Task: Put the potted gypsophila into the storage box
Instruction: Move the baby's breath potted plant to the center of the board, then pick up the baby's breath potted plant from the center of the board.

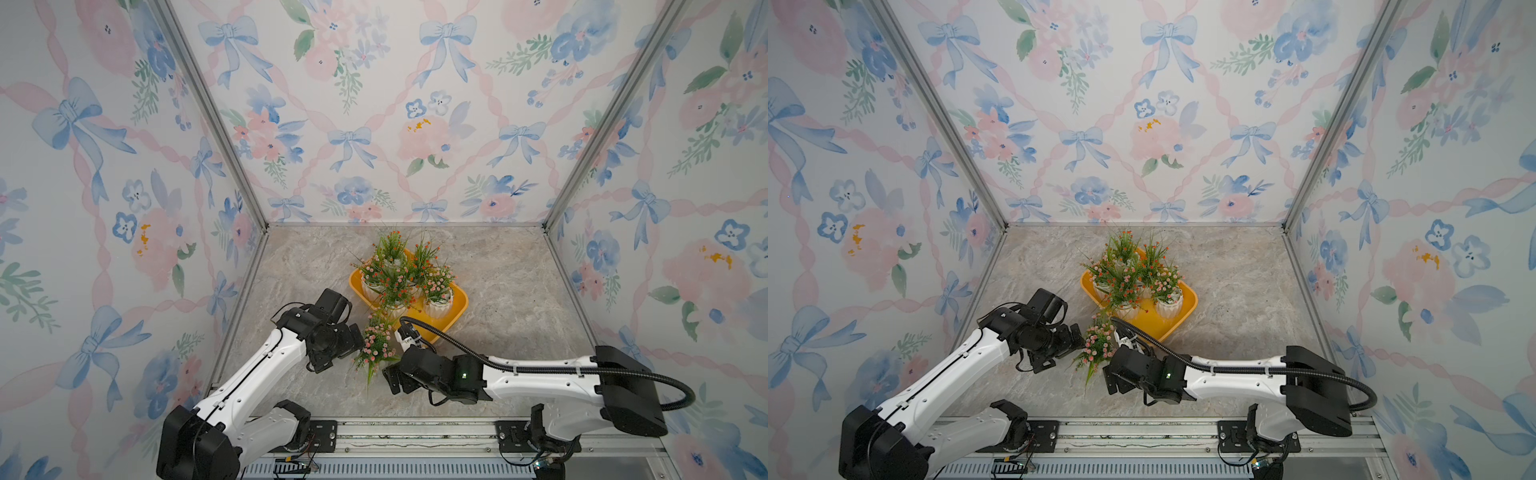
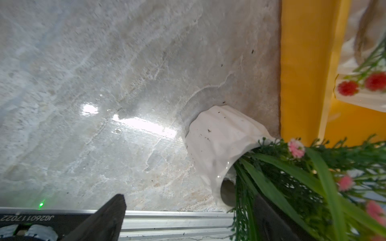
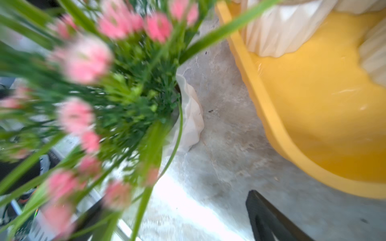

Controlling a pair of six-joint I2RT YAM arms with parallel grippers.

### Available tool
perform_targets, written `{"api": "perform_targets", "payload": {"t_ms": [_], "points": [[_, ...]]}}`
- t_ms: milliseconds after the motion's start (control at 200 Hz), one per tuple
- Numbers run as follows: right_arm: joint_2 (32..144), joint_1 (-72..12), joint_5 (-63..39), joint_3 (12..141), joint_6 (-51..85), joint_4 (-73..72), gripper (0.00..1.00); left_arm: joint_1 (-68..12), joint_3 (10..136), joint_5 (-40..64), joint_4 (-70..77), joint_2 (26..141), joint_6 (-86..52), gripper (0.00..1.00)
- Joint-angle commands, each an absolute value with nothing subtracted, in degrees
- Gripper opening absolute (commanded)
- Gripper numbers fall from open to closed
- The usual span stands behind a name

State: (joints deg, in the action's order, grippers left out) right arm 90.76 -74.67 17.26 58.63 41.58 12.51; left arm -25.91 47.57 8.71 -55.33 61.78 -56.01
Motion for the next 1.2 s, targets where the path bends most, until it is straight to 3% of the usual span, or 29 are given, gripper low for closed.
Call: {"api": "perform_targets", "payload": {"t_ms": [0, 170, 320, 420, 755, 1200], "points": [[86.7, -72.7, 17.4, 61.8, 37.1, 22.9, 0.97, -26.0, 47.8, 3.6, -55.4, 58.9, -52.9, 0.98], [77.9, -66.7, 17.1, 61.6, 32.7, 26.1, 0.97, -25.9, 46.2, 4.4, -55.3, 57.9, -52.6, 0.98], [73.9, -56.7, 11.3, 64.1, 30.3, 29.5, 0.97, -25.8, 45.5, 4.0, -55.2, 58.0, -51.0, 0.88], [74.2, -51.8, 7.8, 68.7, 28.4, 33.6, 0.97, -25.9, 43.7, 6.5, -54.5, 57.7, -50.3, 0.87], [79.9, -46.6, 1.6, 74.2, 24.0, 34.1, 0.97, -26.7, 40.2, 12.7, -46.4, 55.9, -50.9, 0.84], [82.1, -44.3, 0.7, 77.1, 22.8, 35.8, 0.97, -28.1, 38.0, 9.8, -42.5, 60.1, -50.8, 0.75]]}}
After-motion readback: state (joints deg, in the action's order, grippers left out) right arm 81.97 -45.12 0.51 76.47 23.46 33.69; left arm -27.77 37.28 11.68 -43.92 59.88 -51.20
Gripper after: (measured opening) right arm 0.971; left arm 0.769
